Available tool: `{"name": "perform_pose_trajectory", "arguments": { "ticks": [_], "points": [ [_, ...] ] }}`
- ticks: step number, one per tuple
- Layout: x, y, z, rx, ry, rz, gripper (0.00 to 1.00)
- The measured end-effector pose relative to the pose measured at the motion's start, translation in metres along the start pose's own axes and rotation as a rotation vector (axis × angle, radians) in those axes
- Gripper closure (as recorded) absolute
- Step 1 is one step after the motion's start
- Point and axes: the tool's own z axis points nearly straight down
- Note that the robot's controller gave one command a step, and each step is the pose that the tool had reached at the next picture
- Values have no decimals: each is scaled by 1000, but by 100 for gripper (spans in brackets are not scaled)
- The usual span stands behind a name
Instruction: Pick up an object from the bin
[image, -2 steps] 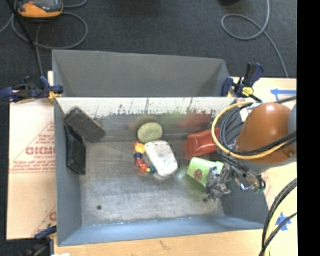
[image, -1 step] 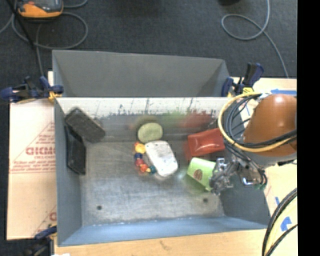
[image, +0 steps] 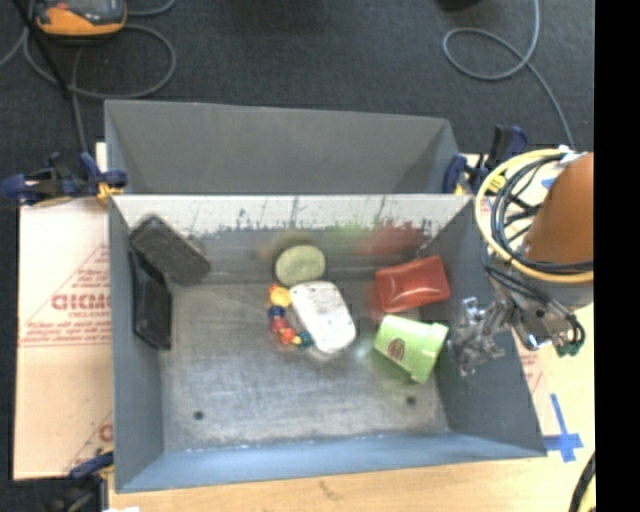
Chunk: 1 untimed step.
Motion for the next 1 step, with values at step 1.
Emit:
{"name": "perform_pose_trajectory", "arguments": {
  "ticks": [1],
  "points": [
    [19,20,87,-2,2,316,0]
  ]
}}
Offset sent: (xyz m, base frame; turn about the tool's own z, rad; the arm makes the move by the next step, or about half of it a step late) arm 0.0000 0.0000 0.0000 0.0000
